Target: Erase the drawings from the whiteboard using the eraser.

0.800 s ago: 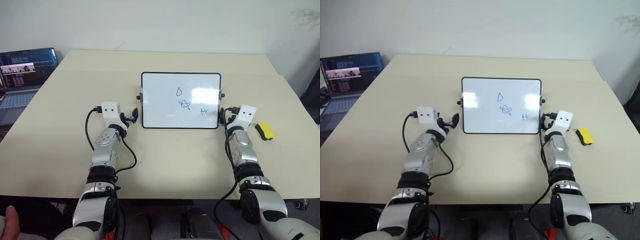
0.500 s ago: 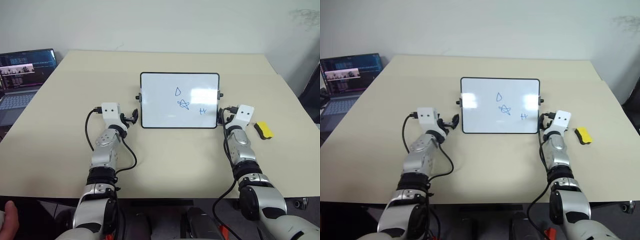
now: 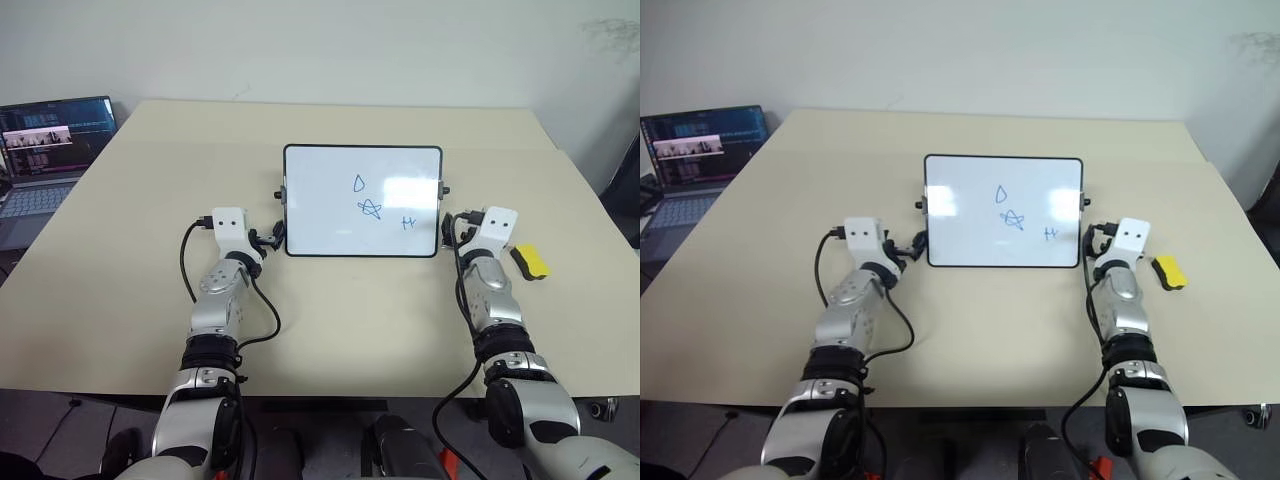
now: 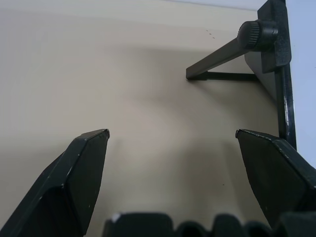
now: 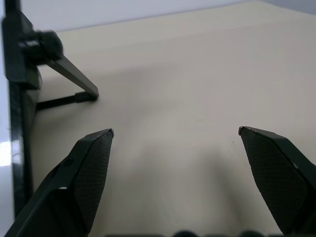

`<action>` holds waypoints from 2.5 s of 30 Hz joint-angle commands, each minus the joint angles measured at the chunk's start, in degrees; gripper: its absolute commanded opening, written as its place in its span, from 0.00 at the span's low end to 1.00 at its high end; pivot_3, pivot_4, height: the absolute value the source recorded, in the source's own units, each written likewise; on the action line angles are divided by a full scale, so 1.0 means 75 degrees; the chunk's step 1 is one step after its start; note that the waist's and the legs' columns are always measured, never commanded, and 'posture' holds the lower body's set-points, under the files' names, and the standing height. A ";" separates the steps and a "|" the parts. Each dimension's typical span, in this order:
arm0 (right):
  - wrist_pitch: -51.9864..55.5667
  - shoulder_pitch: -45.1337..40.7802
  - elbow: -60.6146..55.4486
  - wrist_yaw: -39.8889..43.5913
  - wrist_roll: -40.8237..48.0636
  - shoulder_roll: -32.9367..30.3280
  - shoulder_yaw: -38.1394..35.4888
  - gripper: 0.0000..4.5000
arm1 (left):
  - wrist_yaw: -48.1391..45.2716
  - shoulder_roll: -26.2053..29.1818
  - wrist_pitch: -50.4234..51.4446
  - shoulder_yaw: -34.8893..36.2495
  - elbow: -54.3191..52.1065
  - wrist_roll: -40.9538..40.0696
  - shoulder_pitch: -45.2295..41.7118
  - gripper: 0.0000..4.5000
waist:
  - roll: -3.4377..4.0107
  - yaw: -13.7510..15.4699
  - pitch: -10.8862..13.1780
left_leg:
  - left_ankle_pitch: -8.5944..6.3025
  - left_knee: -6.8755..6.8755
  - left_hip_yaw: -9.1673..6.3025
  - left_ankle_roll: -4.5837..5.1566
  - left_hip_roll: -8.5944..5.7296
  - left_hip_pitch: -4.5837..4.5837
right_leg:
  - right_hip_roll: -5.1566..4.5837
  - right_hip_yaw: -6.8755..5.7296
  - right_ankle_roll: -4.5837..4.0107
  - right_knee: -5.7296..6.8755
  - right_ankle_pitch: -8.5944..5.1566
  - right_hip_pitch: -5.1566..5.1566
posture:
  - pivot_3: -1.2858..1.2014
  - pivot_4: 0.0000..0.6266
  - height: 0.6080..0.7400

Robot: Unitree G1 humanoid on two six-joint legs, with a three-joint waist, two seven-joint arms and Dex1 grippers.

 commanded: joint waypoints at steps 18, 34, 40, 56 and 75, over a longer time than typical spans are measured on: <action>0.5639 0.0719 -0.5256 0.0582 0.1026 -0.2306 -0.0791 0.99 | -0.4980 0.2787 0.2479 0.0235 -0.3100 -0.3103 -0.0227 1.00 | 0.0013 0.0032 0.0008 | 0.0000 -0.0003 -0.0003 0.0000 0.0003 -0.0007 | 0.0001 -0.0007 0.0000 -0.0006 -0.0002 -0.0003 | 0.52 0.24 1.00; 0.7572 0.0664 -0.2834 0.3028 0.0897 -0.4862 -0.0108 0.99 | -0.5841 0.0931 0.2260 -0.3188 -0.2902 -0.1397 -0.0618 1.00 | 0.0034 0.0015 0.0022 | -0.0001 0.0004 0.0011 0.0004 -0.0007 -0.0002 | 0.0001 0.0015 0.0001 -0.0015 -0.0003 0.0002 | 0.52 0.24 1.00; 0.7292 0.0643 -0.2322 0.3700 0.0849 -0.4872 0.0087 0.99 | -0.5992 0.0846 0.2355 -0.3239 -0.3129 -0.1373 -0.0455 1.00 | 0.0034 0.0007 0.0022 | 0.0000 0.0009 0.0014 0.0004 -0.0008 0.0002 | 0.0002 0.0020 0.0003 -0.0010 -0.0004 0.0005 | 0.52 0.24 1.00; 0.7148 0.0455 -0.2411 0.3967 0.0983 -0.4896 -0.0076 0.99 | -0.5891 0.0859 0.2382 -0.3153 -0.3216 -0.1303 -0.0312 1.00 | 0.0035 0.0025 0.0023 | 0.0000 0.0011 0.0010 0.0003 -0.0008 0.0002 | 0.0001 0.0015 0.0003 -0.0009 -0.0003 0.0008 | 0.52 0.24 1.00; 0.7262 0.0681 -0.2544 0.3637 0.0849 -0.4551 -0.0005 0.99 | -0.5887 0.0942 0.2483 -0.3133 -0.3296 -0.1309 -0.0251 1.00 | 0.0036 0.0028 0.0023 | 0.0000 0.0011 0.0010 0.0003 -0.0009 0.0002 | 0.0000 0.0016 0.0003 -0.0009 -0.0003 0.0008 | 0.52 0.24 1.00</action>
